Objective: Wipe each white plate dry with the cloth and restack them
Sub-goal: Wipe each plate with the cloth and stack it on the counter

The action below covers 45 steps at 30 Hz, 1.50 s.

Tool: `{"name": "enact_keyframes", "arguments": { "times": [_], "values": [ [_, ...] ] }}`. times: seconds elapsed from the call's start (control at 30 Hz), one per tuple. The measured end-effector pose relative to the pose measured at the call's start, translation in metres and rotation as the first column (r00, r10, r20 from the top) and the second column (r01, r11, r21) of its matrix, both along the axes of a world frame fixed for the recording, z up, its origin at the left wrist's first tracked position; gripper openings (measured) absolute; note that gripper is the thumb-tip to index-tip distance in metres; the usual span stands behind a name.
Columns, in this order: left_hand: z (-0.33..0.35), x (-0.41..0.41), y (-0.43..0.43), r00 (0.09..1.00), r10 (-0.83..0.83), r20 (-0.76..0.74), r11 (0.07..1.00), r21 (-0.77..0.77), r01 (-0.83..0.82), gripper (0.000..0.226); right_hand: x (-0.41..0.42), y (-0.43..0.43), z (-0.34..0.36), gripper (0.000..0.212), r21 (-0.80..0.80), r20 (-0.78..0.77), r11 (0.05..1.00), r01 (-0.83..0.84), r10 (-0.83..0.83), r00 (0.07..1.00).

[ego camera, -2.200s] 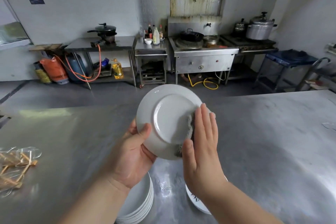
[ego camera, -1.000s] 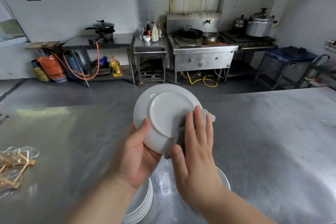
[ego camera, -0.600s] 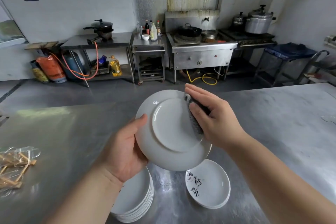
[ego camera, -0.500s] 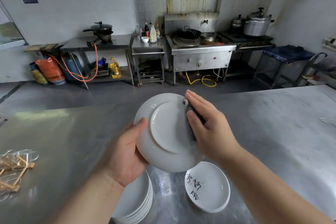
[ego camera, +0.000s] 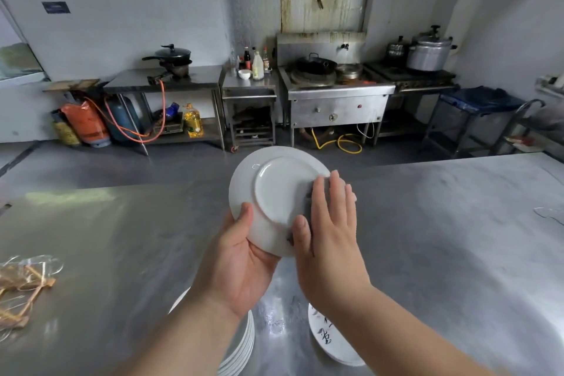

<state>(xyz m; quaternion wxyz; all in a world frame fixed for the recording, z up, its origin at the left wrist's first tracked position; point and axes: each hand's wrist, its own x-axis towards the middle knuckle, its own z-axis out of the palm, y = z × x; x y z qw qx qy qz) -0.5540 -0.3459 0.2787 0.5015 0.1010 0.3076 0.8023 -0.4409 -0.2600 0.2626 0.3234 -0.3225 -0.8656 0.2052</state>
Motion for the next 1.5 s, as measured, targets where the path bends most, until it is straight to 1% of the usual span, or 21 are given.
{"name": "enact_keyframes", "arguments": {
  "times": [0.1, 0.17, 0.3, 0.37, 0.47, 0.53, 0.63, 0.73, 0.8, 0.87, 0.93, 0.97, 1.1, 1.17, 1.23, 1.3, 1.33, 1.4, 1.43, 1.47, 1.5],
  "values": [
    [-0.003, 0.005, 0.005, 0.997, -0.057, 0.044, 0.995, -0.081, 0.06, 0.065, -0.002, -0.043, -0.022, 0.079, 0.077, 0.036, 0.994, -0.072, 0.069, 0.997],
    [-0.003, 0.009, 0.006, 0.991, -0.091, 0.098, 0.99, -0.096, 0.1, 0.066, -0.001, -0.047, -0.024, 0.083, 0.149, 0.109, 0.976, -0.158, 0.142, 0.984],
    [-0.004, 0.003, 0.002, 1.0, 0.03, -0.002, 0.995, -0.093, -0.03, 0.055, 0.005, 0.0, -0.003, 0.086, 0.316, 0.276, 0.862, -0.397, 0.317, 0.908],
    [0.001, 0.003, 0.001, 0.998, 0.063, -0.004, 0.997, -0.055, -0.063, 0.049, 0.009, 0.023, 0.006, 0.086, 0.265, 0.228, 0.892, -0.366, 0.31, 0.923],
    [0.006, 0.007, -0.001, 0.998, 0.056, 0.022, 0.998, -0.035, -0.055, 0.047, 0.015, 0.029, 0.007, 0.09, 0.087, 0.143, 0.969, -0.232, 0.218, 0.965],
    [0.005, 0.008, -0.002, 0.999, 0.045, 0.025, 0.997, -0.066, -0.043, 0.05, 0.017, 0.013, -0.002, 0.087, 0.113, 0.115, 0.969, -0.22, 0.208, 0.971],
    [0.003, 0.008, -0.004, 0.999, -0.042, 0.033, 0.99, -0.135, 0.046, 0.06, 0.02, -0.019, -0.021, 0.084, 0.179, 0.089, 0.939, -0.292, 0.281, 0.956],
    [0.001, 0.006, -0.006, 0.999, -0.035, 0.003, 0.994, -0.099, 0.035, 0.059, 0.026, -0.003, -0.018, 0.078, 0.2, 0.05, 0.939, -0.281, 0.276, 0.96],
    [0.001, 0.005, -0.007, 1.0, -0.011, -0.004, 0.999, -0.048, 0.011, 0.055, 0.028, 0.02, -0.009, 0.07, 0.088, 0.001, 0.974, -0.207, 0.208, 0.978],
    [-0.004, 0.006, -0.008, 1.0, -0.012, 0.016, 0.999, -0.029, 0.012, 0.053, 0.032, 0.042, -0.002, 0.058, -0.139, -0.037, 0.977, -0.162, 0.159, 0.987],
    [-0.012, 0.005, -0.01, 1.0, -0.022, 0.017, 0.998, -0.05, 0.023, 0.048, 0.038, 0.061, 0.001, 0.038, -0.417, -0.053, 0.903, -0.1, 0.086, 0.995],
    [-0.017, 0.005, -0.01, 0.999, -0.031, 0.005, 0.997, -0.077, 0.032, 0.045, 0.044, 0.068, 0.0, 0.033, -0.478, -0.022, 0.876, -0.067, 0.064, 0.998],
    [-0.037, 0.009, -0.007, 0.993, -0.118, -0.028, 0.965, -0.239, 0.108, 0.041, 0.073, 0.086, -0.013, 0.05, -0.379, 0.261, 0.925, 0.022, 0.083, 0.962],
    [-0.05, 0.01, -0.003, 0.984, -0.166, -0.061, 0.914, -0.383, 0.131, 0.041, 0.088, 0.092, -0.025, 0.052, -0.462, 0.359, 0.885, 0.054, 0.132, 0.924],
    [-0.067, 0.011, 0.001, 0.935, -0.292, -0.201, 0.792, -0.6, 0.118, 0.033, 0.104, 0.097, -0.041, 0.054, -0.577, 0.408, 0.808, 0.119, 0.158, 0.899],
    [-0.087, 0.011, 0.005, 0.789, -0.501, -0.356, 0.635, -0.77, 0.057, 0.036, 0.122, 0.102, -0.062, 0.052, -0.666, 0.398, 0.726, 0.171, 0.151, 0.905],
    [-0.097, 0.012, 0.007, 0.702, -0.601, -0.382, 0.563, -0.826, 0.033, 0.04, 0.13, 0.104, -0.073, 0.051, -0.69, 0.399, 0.698, 0.192, 0.146, 0.905],
    [-0.119, 0.018, 0.013, 0.544, -0.761, -0.355, 0.414, -0.91, -0.015, 0.049, 0.147, 0.11, -0.095, 0.049, -0.713, 0.415, 0.664, 0.223, 0.144, 0.898],
    [-0.129, 0.022, 0.016, 0.494, -0.807, -0.324, 0.359, -0.933, -0.025, 0.052, 0.155, 0.112, -0.105, 0.049, -0.724, 0.421, 0.649, 0.234, 0.147, 0.895],
    [-0.138, 0.026, 0.02, 0.493, -0.822, -0.285, 0.332, -0.943, 0.009, 0.051, 0.162, 0.115, -0.116, 0.048, -0.734, 0.427, 0.634, 0.242, 0.154, 0.891],
    [-0.147, 0.031, 0.025, 0.539, -0.808, -0.238, 0.328, -0.942, 0.076, 0.051, 0.169, 0.119, -0.125, 0.047, -0.74, 0.433, 0.625, 0.248, 0.161, 0.887]
  ]
}}
